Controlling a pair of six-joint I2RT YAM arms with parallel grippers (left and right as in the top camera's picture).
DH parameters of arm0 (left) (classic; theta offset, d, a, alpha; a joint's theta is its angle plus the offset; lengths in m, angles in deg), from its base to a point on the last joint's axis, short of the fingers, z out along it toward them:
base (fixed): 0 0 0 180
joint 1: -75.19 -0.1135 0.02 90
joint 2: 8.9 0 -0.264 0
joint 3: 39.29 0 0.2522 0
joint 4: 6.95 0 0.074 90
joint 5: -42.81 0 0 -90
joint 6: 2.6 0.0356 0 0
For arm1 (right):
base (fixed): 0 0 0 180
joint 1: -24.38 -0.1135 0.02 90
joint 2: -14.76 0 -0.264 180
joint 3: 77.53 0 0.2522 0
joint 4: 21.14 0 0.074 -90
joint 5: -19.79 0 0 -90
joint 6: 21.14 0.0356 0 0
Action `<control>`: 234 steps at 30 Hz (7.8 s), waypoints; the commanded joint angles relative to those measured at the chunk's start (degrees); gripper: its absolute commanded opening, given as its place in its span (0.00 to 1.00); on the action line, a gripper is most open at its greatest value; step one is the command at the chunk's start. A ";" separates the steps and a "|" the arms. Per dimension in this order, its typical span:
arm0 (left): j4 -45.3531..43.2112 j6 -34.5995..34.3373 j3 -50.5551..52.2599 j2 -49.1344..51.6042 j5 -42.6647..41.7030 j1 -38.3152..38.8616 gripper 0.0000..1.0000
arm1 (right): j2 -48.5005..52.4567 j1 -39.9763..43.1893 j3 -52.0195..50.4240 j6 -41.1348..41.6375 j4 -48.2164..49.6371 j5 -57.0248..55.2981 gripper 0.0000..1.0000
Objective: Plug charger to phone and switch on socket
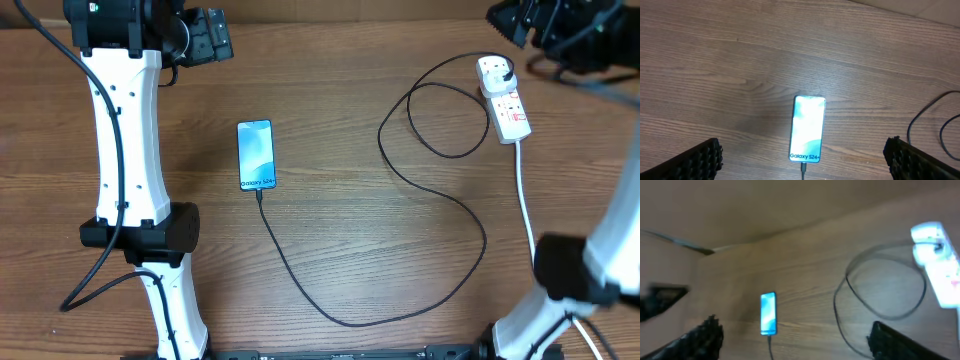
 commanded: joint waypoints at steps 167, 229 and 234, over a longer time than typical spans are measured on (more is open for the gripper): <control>-91.69 32.22 162.05 -126.44 -5.60 -3.02 0.99 | -108.72 -8.55 -156.80 -16.37 93.61 -12.74 1.00; -91.67 32.22 162.05 -126.40 -5.60 -3.02 0.99 | -108.72 -8.55 -156.80 -16.37 93.61 -12.74 1.00; -91.67 32.22 162.05 -126.40 -5.60 -3.02 0.99 | -108.72 -8.55 -156.80 -16.35 93.61 -12.76 1.00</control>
